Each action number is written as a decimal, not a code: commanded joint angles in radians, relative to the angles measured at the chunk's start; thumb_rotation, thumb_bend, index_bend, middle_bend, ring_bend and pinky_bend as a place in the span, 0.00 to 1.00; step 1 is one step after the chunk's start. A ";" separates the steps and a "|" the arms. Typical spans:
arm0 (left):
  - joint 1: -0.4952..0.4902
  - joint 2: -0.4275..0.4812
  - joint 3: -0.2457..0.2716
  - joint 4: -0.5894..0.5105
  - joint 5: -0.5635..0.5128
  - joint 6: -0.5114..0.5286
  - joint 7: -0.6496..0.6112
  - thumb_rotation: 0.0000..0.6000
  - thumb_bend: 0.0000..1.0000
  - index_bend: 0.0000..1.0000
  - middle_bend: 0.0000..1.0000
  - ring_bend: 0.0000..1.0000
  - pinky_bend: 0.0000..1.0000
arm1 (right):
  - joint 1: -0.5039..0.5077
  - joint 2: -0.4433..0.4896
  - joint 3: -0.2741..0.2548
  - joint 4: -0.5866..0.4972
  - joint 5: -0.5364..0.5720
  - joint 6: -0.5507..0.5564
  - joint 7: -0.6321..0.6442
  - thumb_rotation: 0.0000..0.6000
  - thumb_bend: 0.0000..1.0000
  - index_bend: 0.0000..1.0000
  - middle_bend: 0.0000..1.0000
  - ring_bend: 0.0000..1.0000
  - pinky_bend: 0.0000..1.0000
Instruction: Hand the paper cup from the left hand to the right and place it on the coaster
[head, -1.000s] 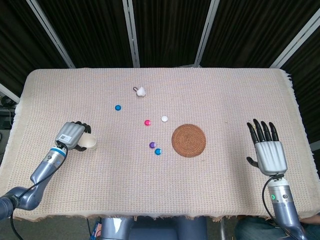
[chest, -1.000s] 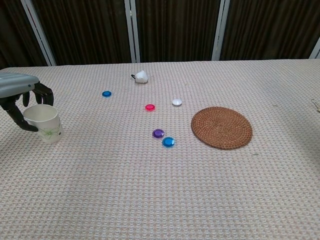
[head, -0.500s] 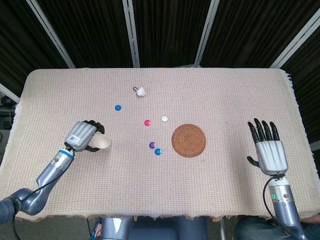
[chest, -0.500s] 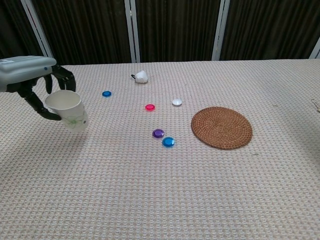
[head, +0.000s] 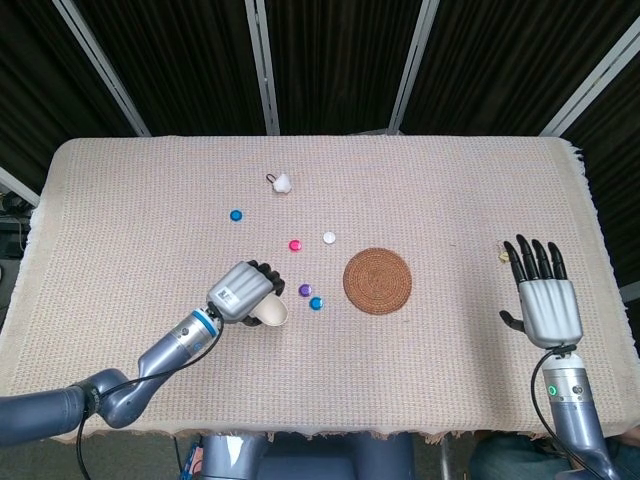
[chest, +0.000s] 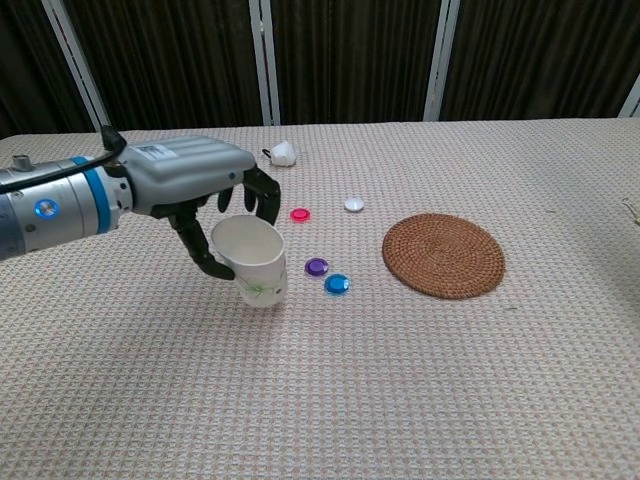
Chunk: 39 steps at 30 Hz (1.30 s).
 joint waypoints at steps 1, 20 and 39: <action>-0.031 -0.041 0.011 0.015 -0.019 -0.023 0.042 1.00 0.01 0.46 0.42 0.34 0.43 | 0.001 -0.001 0.001 0.004 0.004 -0.002 0.001 1.00 0.00 0.00 0.00 0.00 0.00; -0.011 -0.035 0.038 -0.037 0.036 0.100 0.000 1.00 0.00 0.00 0.00 0.00 0.04 | 0.007 -0.006 -0.003 0.010 0.015 -0.009 -0.002 1.00 0.00 0.00 0.00 0.00 0.00; 0.364 0.291 0.019 -0.274 -0.140 0.592 -0.016 1.00 0.00 0.00 0.00 0.00 0.00 | 0.063 0.019 -0.051 -0.043 -0.047 -0.130 0.037 1.00 0.00 0.00 0.00 0.00 0.00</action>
